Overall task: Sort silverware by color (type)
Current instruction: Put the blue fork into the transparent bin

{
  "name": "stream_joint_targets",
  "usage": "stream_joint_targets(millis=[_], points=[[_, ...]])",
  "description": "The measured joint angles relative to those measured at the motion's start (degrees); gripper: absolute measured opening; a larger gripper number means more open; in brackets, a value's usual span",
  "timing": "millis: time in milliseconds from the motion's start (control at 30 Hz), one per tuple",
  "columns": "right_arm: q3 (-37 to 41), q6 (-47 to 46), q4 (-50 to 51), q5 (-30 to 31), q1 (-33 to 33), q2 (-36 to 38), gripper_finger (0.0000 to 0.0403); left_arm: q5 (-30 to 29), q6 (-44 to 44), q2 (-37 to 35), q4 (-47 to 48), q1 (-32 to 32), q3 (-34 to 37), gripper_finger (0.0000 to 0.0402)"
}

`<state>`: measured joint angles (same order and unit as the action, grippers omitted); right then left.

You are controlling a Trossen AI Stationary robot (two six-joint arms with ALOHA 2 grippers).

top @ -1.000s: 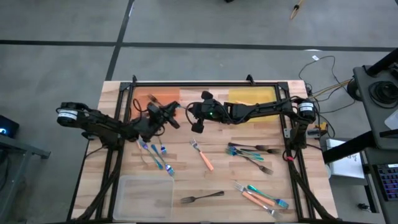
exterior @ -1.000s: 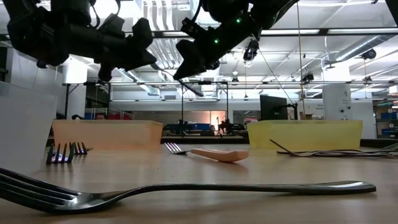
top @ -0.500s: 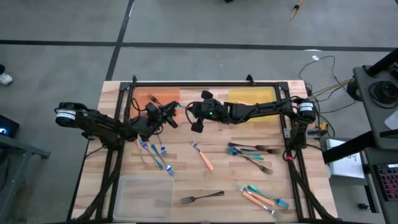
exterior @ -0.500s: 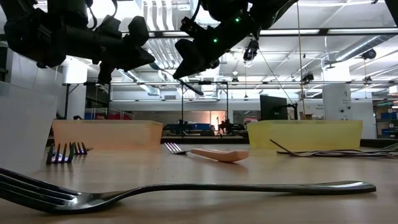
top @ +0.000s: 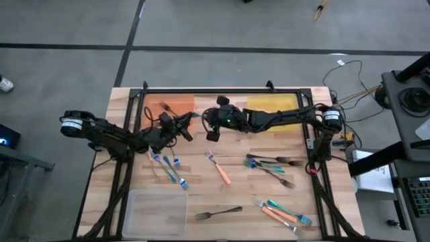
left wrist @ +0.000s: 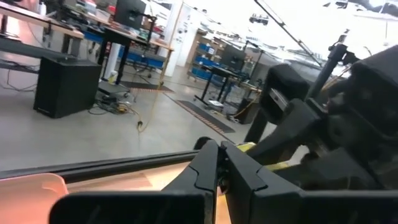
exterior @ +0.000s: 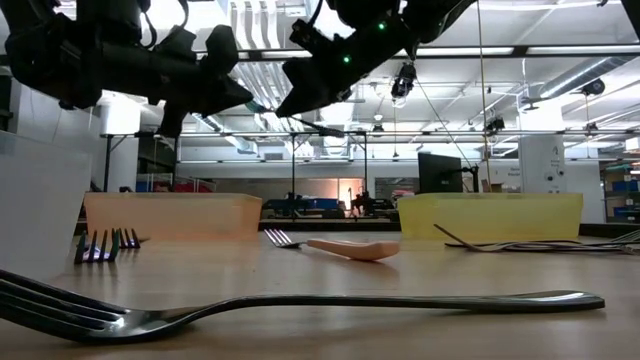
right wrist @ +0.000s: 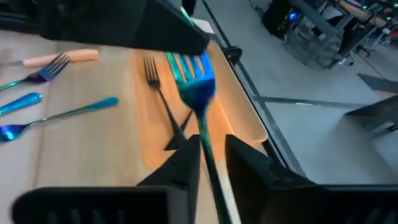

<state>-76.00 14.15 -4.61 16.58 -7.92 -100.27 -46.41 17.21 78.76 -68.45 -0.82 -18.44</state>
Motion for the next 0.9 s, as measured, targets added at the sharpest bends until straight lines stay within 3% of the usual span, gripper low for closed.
stream_joint_targets(millis=[367,667,767,900], points=[[0.1,-4.5,7.1,0.0,0.0,2.4,0.0186,-3.5,-4.8,-2.3,-0.4,0.3,0.0,0.0],[0.2,-8.1,19.9,-0.5,0.0,9.3,0.0203,-8.9,-15.8,-10.2,1.0,0.5,0.0,0.0],[0.2,-8.7,25.6,-0.5,0.0,11.9,0.0203,-10.2,-15.4,-14.4,7.8,-0.4,0.0,0.0],[0.6,-9.8,32.8,-0.5,-0.2,14.4,0.0203,-10.1,-6.7,-20.8,23.9,-4.6,-0.8,0.0]])
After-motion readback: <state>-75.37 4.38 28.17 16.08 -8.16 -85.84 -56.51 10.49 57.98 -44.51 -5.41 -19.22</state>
